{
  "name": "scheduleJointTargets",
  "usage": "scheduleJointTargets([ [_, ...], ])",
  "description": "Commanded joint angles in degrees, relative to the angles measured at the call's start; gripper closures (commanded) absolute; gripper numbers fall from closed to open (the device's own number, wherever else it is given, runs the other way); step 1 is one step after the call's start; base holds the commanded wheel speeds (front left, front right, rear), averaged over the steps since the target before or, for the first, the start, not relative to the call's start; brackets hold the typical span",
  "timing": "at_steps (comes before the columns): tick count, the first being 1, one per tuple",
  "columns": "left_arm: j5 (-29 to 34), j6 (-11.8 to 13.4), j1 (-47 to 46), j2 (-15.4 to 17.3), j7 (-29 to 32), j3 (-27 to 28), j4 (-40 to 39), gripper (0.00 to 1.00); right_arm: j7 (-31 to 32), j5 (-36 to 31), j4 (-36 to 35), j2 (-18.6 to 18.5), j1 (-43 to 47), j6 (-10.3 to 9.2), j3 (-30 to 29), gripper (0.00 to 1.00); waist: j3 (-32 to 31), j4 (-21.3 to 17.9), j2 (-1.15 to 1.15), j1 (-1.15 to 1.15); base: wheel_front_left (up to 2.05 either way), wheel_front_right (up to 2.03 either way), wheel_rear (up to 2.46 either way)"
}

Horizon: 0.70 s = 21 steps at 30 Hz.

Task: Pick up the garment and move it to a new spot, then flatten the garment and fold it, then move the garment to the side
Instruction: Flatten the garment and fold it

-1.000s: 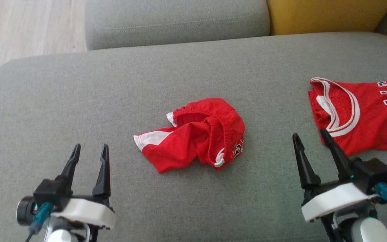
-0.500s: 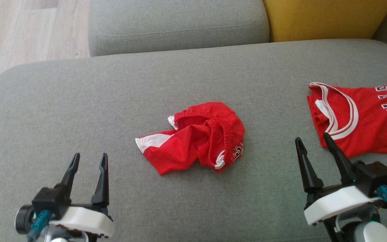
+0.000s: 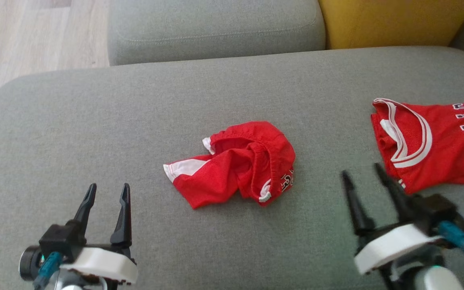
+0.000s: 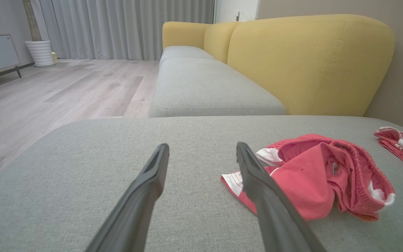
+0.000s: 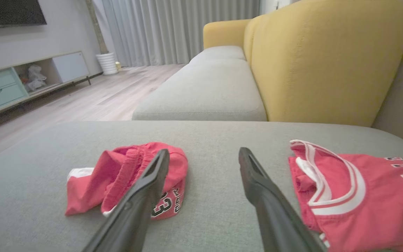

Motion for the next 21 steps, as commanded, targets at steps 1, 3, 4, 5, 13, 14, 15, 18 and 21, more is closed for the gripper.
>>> scheduleJointTargets([
  [1, -0.30, 0.30, -2.57, 1.12, -0.41, 1.71, -2.08, 0.00, 0.54, 0.02, -1.27, -1.57, -2.88, 0.39, 4.01, 0.00, 0.58, 0.08, 0.00, 0.00, 0.00, 0.00, 0.00],
  [3, -0.15, 0.37, -3.09, 1.05, -0.43, 1.49, -2.32, 0.00, 1.35, 0.11, -0.03, -2.97, -4.22, 0.39, 8.00, 0.00, 1.29, 0.27, 0.00, 0.00, 0.00, 0.00, 0.00],
  [4, -0.07, 0.39, -3.42, 0.99, -0.43, 1.34, -2.39, 0.00, 1.65, 0.39, 0.72, -3.65, -5.08, 0.39, 10.19, 0.00, 1.70, 0.43, 0.00, 0.00, 0.00, 0.00, 0.00],
  [5, -0.01, 0.38, -3.79, 0.93, -0.44, 1.19, -2.43, 0.00, 1.99, 0.56, 1.60, -4.40, -6.07, 0.39, 12.41, 0.00, 2.16, 0.62, 0.00, 0.00, 0.00, 0.00, 0.00],
  [13, 0.33, -0.18, -7.51, 0.12, -0.83, 0.29, -1.57, 0.00, 4.78, 0.50, 10.26, -10.73, -16.24, 0.39, 29.21, 0.00, 6.50, 2.67, 0.00, 0.00, 0.00, 0.00, 0.00],
  [14, 0.35, -0.36, -8.07, -0.02, -0.89, 0.17, -1.33, 0.00, 5.30, 0.26, 11.42, -11.28, -17.47, 0.39, 30.46, 0.00, 7.03, 2.97, 0.00, 0.00, 0.00, 0.00, 0.00],
  [15, 0.39, -0.54, -8.58, -0.18, -0.95, 0.03, -1.21, 0.00, 5.56, 0.09, 12.26, -11.74, -18.71, 0.39, 31.56, 0.00, 7.67, 3.25, 0.00, 0.00, 0.00, 0.00, 0.00],
  [18, 0.57, -0.88, -9.68, -0.62, -1.09, -0.20, -0.72, 0.00, 7.75, -0.49, 15.11, -13.11, -21.50, 0.39, 33.63, 0.00, 8.65, 3.86, 0.00, 0.00, 0.00, 0.00, 0.00],
  [21, 0.60, -0.91, -10.03, -0.83, -1.16, -0.03, -0.45, 0.00, 8.76, -0.06, 16.10, -13.71, -22.86, 0.39, 34.76, 0.29, 9.09, 3.98, 0.00, 0.00, 0.00, 0.00, 0.00],
])
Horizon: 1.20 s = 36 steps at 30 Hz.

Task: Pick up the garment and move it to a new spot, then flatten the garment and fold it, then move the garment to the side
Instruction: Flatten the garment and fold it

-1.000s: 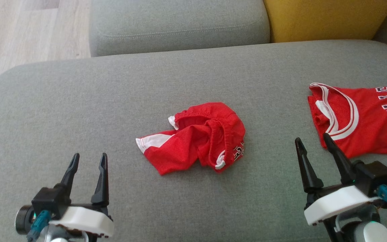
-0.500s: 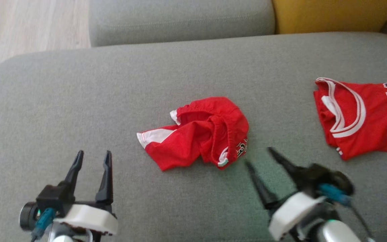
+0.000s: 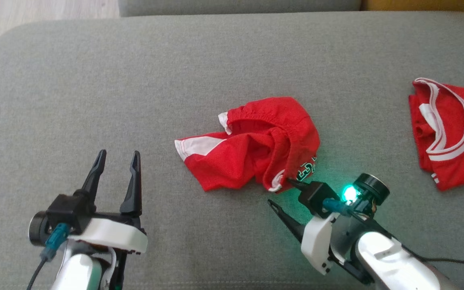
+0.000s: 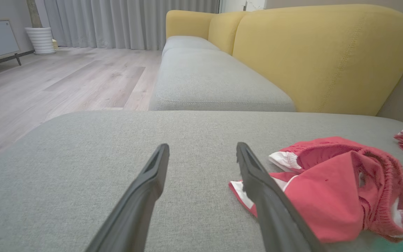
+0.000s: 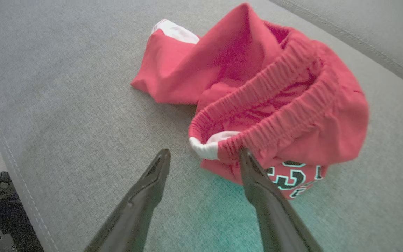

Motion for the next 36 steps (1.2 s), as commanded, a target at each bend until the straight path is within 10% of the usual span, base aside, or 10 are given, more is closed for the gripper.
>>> scheduleJointTargets([
  [1, 0.43, -0.14, -2.52, 0.36, -0.61, 2.00, -1.50, 0.00, 0.33, 0.65, -1.51, -0.45, -1.49, 0.37, 1.09, 0.88, 0.43, 0.20, 0.00, -0.01, 0.00, 0.00, 0.00],
  [2, 0.47, -0.15, -2.63, 0.30, -0.64, 2.13, -1.39, 0.00, 0.60, 1.13, -1.36, -0.64, -1.98, 0.37, 1.35, 1.00, 0.57, 0.18, 0.00, -0.01, 0.00, 0.00, 0.00],
  [25, 2.87, -1.45, -3.44, -0.60, -0.70, 4.37, -2.57, 0.00, -10.20, 6.75, -11.81, 7.85, 1.07, 0.37, -24.99, 1.00, 1.40, -2.27, 0.00, -0.01, 0.00, 0.00, 0.00],
  [27, 3.02, -1.48, -3.31, -0.72, -0.71, 4.44, -2.48, 0.00, -11.37, 6.77, -12.37, 8.91, 2.49, 0.37, -27.16, 0.00, 1.10, -2.57, 0.00, -0.01, 0.00, 0.00, 0.00],
  [36, 3.42, -1.87, -1.10, -0.26, -0.71, 4.69, -1.94, 0.00, -14.08, 4.96, -12.95, 9.99, 10.04, 0.37, -32.01, 0.00, -2.04, -4.00, 0.00, -0.01, 0.00, 0.00, 0.00],
])
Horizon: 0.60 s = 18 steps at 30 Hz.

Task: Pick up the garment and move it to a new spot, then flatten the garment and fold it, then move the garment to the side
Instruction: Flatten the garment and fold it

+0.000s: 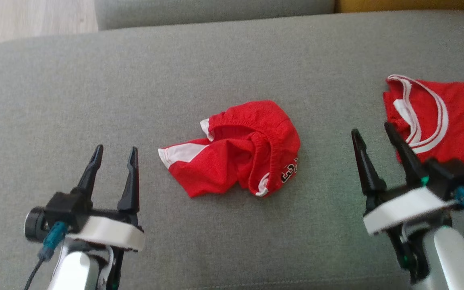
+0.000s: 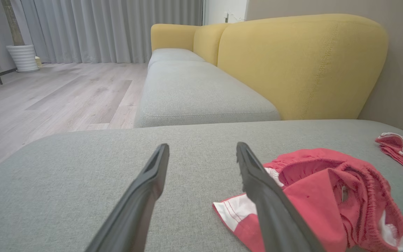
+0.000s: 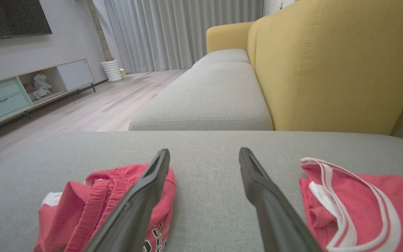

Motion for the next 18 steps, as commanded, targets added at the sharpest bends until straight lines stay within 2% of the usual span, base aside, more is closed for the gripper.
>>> scheduleJointTargets([
  [1, 0.43, -0.31, -0.23, 1.00, -0.69, 2.26, -1.54, 0.00, -0.34, -0.44, -2.29, 0.07, 0.54, 0.37, 0.47, 0.00, -1.26, -0.32, 0.00, 0.00, 0.00, 0.00, 0.00],
  [7, 0.51, -0.07, 3.15, 1.28, -0.69, 1.85, -1.15, 0.00, 0.86, -1.48, -3.20, 0.84, 5.77, 0.37, -0.39, 0.00, -4.41, -0.53, 0.00, 0.00, 0.00, 0.00, 0.00],
  [18, 0.21, 0.68, 5.89, 1.78, -0.10, 1.47, -1.70, 0.00, 2.57, -2.42, -5.60, 1.34, 8.95, 0.37, -0.95, 0.00, -6.39, -0.56, 0.00, 0.00, 0.00, 0.00, 0.00],
])
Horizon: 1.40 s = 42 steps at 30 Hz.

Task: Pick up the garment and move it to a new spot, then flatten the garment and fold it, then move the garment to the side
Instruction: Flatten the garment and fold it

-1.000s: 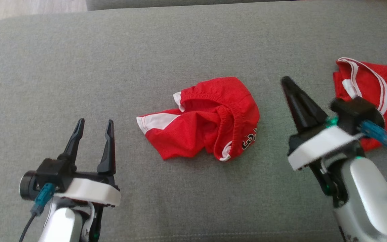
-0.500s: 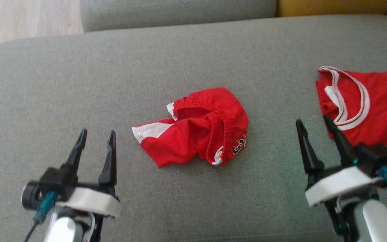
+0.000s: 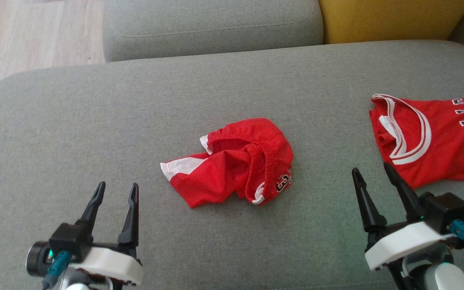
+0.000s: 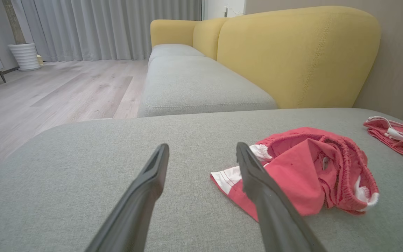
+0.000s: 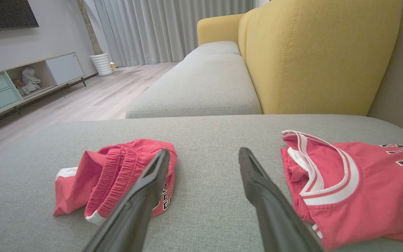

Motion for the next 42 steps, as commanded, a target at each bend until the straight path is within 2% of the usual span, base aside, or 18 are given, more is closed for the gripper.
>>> scheduleJointTargets([
  [1, 0.17, 0.55, -1.21, 1.10, -0.17, 1.79, -2.09, 0.00, 0.11, -0.51, -2.31, -0.28, -0.97, 0.37, 0.88, 0.00, -0.02, -0.01, 0.00, 0.00, 0.00, 0.00, 0.00],
  [15, -0.39, 1.10, -1.39, 1.76, 0.05, 1.59, -2.49, 0.00, 1.19, -0.81, -2.83, -0.07, -0.79, 0.37, 0.99, 0.00, 0.32, 0.52, 0.00, 0.00, 0.00, 0.00, 0.00],
  [20, -0.45, 1.11, -2.36, 1.70, 0.04, 1.22, -2.73, 0.00, 3.76, 0.24, -1.33, -0.80, -2.26, 0.37, 4.41, 0.00, 1.51, 1.19, 0.00, 0.00, 0.00, 0.00, 0.00],
  [25, -0.21, 0.83, -4.65, 1.28, -0.04, 0.29, -3.04, 0.00, 6.15, 1.46, 2.94, -1.15, -6.80, 0.37, 10.88, 0.00, 4.34, 2.94, 0.00, 0.00, 0.00, 0.00, 0.00],
  [30, -0.04, 0.11, -7.86, 0.76, -0.29, -0.52, -2.15, 0.00, 6.03, 2.43, 9.48, -0.59, -12.36, 0.37, 15.42, 0.00, 7.00, 4.96, 0.00, 0.00, 0.00, 0.00, 0.00],
  [40, 0.12, -0.15, -10.15, -0.30, -0.69, -0.81, -1.00, 0.00, 5.86, 2.93, 20.66, -0.21, -19.13, 0.37, 19.68, 0.00, 9.30, 5.78, 0.00, 0.00, 0.00, 0.00, 0.00],
  [41, 0.12, -0.18, -10.24, -0.37, -0.71, -0.79, -0.90, 0.00, 5.80, 3.16, 21.43, -0.11, -19.68, 0.37, 20.08, 0.02, 9.44, 5.77, 0.00, 0.00, 0.00, 0.00, 0.00],
  [42, 0.15, -0.21, -10.31, -0.42, -0.73, -0.76, -0.82, 0.00, 5.67, 3.39, 22.07, -0.02, -20.18, 0.37, 20.38, 0.60, 9.56, 5.76, 0.00, 0.00, 0.00, 0.00, 0.00],
])
